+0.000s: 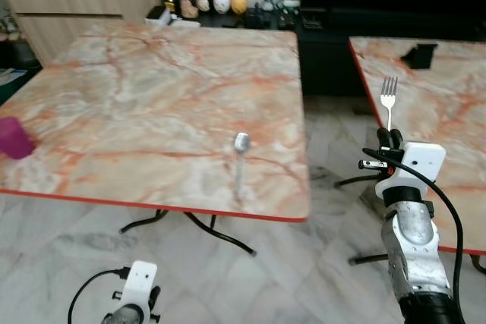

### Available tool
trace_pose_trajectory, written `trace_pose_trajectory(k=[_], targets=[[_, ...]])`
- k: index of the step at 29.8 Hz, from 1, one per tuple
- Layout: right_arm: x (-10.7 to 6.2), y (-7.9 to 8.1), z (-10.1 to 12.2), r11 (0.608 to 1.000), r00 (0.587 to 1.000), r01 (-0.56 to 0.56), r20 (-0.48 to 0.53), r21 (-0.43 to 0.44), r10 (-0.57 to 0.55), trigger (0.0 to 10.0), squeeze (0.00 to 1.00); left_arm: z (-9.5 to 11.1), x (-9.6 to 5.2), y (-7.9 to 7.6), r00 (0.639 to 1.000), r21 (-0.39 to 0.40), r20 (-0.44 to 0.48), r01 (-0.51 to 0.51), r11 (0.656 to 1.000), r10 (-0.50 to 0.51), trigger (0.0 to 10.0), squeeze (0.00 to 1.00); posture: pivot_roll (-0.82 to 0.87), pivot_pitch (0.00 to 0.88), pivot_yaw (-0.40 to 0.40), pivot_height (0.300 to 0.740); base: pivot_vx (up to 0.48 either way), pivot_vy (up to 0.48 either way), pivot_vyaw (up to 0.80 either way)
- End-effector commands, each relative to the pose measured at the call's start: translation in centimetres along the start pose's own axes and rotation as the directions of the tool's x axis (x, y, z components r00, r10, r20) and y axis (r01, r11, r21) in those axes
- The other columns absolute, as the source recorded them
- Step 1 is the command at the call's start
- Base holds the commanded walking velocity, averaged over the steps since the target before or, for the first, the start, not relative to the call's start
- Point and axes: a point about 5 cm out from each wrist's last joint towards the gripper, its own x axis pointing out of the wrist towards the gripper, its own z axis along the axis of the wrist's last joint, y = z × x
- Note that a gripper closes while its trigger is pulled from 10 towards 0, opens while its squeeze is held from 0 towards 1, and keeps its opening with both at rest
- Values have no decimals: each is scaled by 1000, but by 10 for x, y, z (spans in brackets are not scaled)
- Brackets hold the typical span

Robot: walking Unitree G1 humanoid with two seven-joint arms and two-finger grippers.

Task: Setting the table

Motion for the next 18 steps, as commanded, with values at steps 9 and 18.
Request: trace_pose_trajectory(k=[9,18], targets=[[6,0,13,1000,999,5,45,11,-6,10000,0,-4,-1,1,1000,15,-13,4,1000,-4,10000,0,-27,0,16,740,0,-431,0],[7,1,16,1000,998,1,55,0,-1,10000,0,-3,-1,0,1000,21,-9,8,1000,-8,10000,0,-30,0,19,740,0,-430,0]])
